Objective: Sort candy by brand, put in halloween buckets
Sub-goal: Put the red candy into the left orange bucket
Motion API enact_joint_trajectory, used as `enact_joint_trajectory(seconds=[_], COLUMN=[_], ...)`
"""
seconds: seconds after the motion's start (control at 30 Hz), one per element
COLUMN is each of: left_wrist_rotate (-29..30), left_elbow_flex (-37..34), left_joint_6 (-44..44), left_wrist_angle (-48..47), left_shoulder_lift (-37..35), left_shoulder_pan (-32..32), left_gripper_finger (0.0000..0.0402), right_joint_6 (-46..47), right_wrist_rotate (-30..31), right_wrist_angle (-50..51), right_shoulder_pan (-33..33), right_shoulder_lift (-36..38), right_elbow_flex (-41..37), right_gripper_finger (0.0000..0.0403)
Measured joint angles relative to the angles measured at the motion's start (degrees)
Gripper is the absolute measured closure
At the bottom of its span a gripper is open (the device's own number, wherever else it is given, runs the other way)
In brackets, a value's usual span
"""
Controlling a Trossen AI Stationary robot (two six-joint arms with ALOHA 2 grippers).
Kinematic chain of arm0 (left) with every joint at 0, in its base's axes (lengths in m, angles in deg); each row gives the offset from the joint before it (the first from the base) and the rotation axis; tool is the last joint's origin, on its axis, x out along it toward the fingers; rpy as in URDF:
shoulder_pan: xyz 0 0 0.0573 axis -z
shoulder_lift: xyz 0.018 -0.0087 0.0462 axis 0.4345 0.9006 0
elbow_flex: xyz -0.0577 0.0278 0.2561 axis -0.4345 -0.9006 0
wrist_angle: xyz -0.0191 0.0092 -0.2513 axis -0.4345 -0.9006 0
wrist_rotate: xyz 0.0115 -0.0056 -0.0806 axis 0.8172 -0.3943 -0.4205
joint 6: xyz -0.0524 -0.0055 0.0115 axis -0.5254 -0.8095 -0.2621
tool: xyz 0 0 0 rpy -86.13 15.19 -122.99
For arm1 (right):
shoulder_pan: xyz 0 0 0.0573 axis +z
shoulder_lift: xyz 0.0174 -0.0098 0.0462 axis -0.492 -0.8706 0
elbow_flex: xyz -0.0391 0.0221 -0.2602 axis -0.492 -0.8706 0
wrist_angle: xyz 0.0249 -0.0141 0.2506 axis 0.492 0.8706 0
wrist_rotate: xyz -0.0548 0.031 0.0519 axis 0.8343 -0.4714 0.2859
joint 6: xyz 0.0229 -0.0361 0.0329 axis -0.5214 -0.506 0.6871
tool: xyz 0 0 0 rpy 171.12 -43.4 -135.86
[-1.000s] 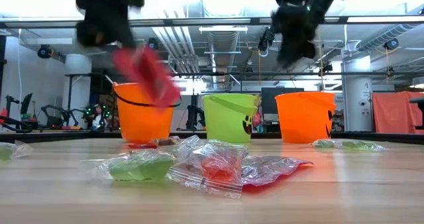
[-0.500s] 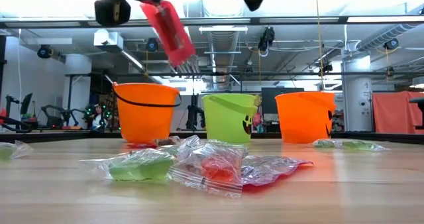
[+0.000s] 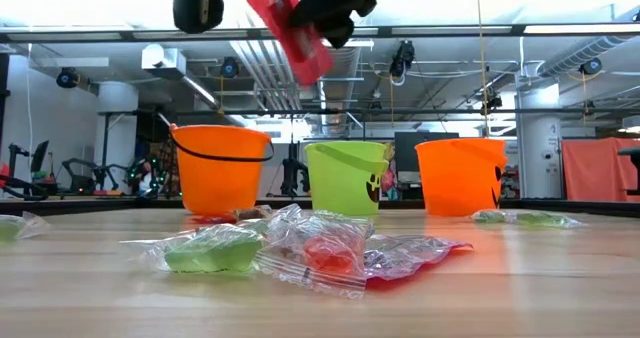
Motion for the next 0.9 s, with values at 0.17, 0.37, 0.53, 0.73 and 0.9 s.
enact_joint_trajectory(seconds=[0.17, 0.37, 0.53, 0.73, 0.9], left_wrist_rotate=[-0.3, -6.6, -7.2, -7.6, -10.8], left_elbow_flex=[1.5, 1.5, 1.5, 1.5, 1.4], left_joint_6=[-1.9, -10.3, -13.0, -15.2, -15.3], left_wrist_angle=[-1.6, -10.1, -18.6, -30.5, -38.0], left_shoulder_lift=[0.2, -0.3, -0.3, 1.5, 5.3], left_shoulder_pan=[0.0, 0.7, 2.2, 4.4, 6.5], left_gripper_finger=[0.0401, 0.0355, 0.0285, 0.0227, 0.0206], right_joint_6=[-0.9, 4.3, 10.8, 14.7, 16.9], right_wrist_rotate=[0.0, 0.0, -0.5, 14.1, 18.4], right_wrist_angle=[0.6, 10.3, 25.2, 42.3, 44.3], right_shoulder_pan=[0.0, -1.8, -5.9, -15.8, -25.6], right_shoulder_lift=[0.5, 4.4, 8.3, 10.0, 10.5], right_elbow_flex=[0.2, 0.3, 0.3, 0.3, -0.4], right_gripper_finger=[0.0377, 0.0389, 0.0389, 0.0389, 0.0389])
